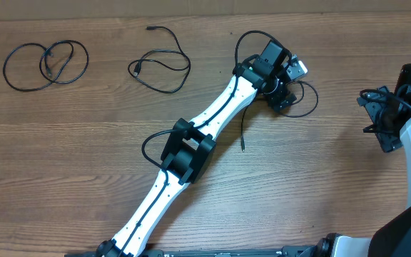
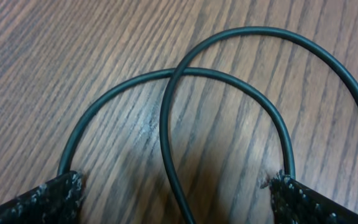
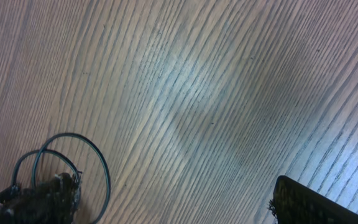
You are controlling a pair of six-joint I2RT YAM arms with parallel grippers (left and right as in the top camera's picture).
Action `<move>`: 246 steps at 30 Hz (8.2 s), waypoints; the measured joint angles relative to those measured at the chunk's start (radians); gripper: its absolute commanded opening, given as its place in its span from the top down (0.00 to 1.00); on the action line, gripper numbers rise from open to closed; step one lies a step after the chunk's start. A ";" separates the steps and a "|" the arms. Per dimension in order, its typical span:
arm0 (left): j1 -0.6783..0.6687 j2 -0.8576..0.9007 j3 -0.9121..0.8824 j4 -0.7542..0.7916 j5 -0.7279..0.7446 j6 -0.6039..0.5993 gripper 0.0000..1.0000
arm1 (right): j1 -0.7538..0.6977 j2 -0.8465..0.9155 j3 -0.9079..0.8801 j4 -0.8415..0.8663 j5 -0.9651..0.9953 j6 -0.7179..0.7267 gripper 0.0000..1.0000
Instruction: Untangle cables
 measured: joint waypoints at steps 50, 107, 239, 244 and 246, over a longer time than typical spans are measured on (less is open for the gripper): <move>-0.036 -0.002 0.120 -0.168 0.049 0.029 0.00 | 0.000 0.000 0.000 0.000 0.000 0.000 0.00; 0.209 -0.645 0.227 -0.703 -0.075 -0.089 0.96 | 0.000 0.000 0.000 0.000 0.000 0.000 0.00; 0.216 -0.515 -0.804 -0.292 -0.336 -1.438 0.96 | 0.000 0.000 0.000 0.000 0.000 0.000 0.00; 0.217 -0.517 -0.806 -0.293 -0.336 -1.355 0.96 | 0.000 0.000 0.000 0.000 0.000 0.000 0.00; 0.217 -0.517 -0.803 -0.299 -0.336 -1.315 0.96 | 0.000 0.000 0.000 0.000 0.000 0.000 0.00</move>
